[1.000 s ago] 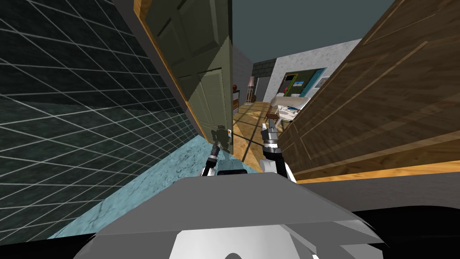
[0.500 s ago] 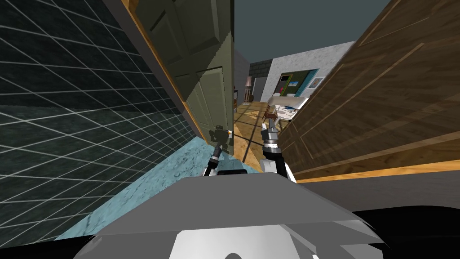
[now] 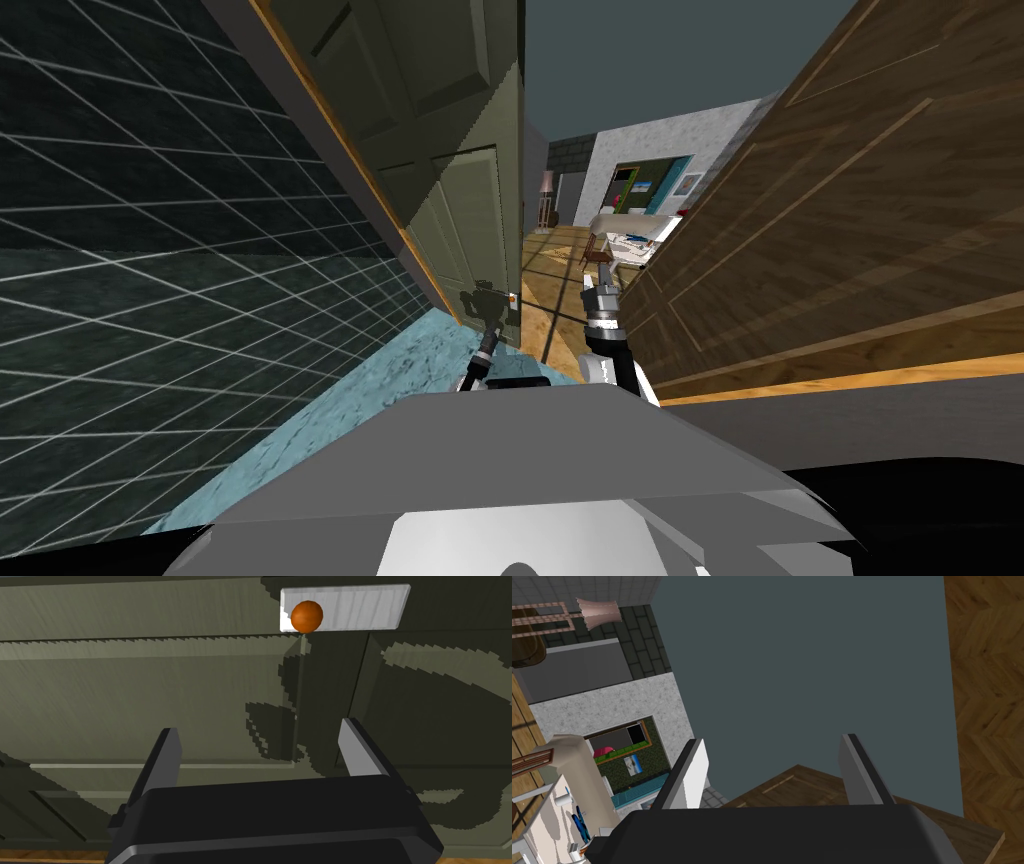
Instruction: Push the door open
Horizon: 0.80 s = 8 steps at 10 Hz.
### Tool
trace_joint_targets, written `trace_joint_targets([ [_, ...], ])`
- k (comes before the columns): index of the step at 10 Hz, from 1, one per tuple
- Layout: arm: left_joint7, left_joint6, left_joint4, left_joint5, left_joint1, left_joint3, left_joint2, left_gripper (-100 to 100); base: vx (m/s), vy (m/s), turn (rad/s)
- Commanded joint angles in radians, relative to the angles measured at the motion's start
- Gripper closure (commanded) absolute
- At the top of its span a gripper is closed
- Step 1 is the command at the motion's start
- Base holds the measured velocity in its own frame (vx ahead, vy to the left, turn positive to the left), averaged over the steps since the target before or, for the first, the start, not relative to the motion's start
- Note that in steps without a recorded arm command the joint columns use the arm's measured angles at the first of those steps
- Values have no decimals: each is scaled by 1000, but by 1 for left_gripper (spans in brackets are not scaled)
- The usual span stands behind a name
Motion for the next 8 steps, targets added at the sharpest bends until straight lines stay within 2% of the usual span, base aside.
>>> trace_joint_targets([
  [1,-1,-16,42,-1,-11,-12,-2,-100,77,84,-86],
  [6,-1,-38,131,-5,-37,-43,-8,-100,62,75,-71],
  [8,-1,-51,184,-7,-52,-61,-14,-100,85,92,-85],
])
